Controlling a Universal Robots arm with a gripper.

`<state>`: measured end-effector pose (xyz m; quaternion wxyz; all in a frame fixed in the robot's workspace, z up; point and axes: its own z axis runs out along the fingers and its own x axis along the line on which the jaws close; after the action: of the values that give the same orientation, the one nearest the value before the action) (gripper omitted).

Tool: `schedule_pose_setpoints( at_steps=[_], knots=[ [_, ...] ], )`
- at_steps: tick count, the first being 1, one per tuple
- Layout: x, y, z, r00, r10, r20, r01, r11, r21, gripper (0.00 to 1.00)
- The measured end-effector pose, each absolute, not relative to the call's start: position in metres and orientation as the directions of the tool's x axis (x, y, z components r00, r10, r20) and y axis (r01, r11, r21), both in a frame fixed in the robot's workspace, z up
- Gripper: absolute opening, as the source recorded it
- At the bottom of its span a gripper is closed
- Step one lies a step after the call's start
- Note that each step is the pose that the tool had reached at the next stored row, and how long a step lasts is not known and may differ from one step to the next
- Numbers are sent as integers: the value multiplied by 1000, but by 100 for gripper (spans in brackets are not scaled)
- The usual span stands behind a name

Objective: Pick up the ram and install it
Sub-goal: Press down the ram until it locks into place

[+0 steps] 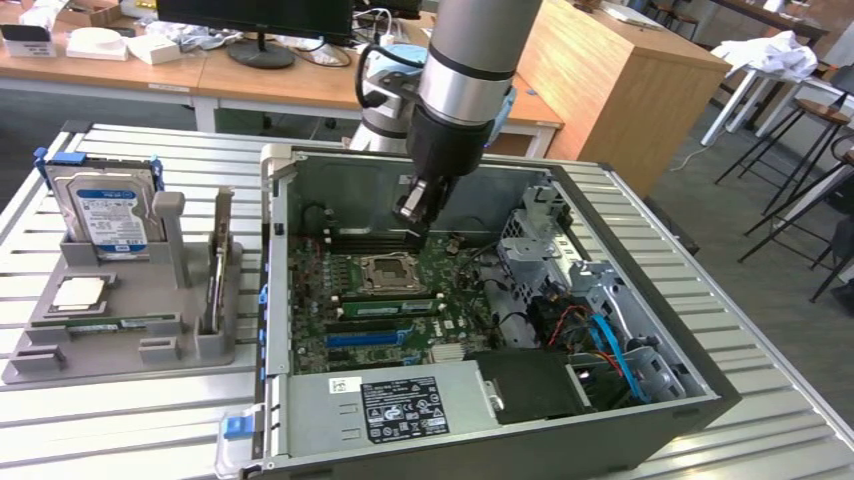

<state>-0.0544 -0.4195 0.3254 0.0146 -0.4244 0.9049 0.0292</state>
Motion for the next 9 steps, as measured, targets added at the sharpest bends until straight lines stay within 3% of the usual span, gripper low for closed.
schedule_pose_setpoints(
  at_steps=[9],
  knots=[
    [-56, -420, 325, -732, -680, -51, -681, 731, 40, 10]
  ],
)
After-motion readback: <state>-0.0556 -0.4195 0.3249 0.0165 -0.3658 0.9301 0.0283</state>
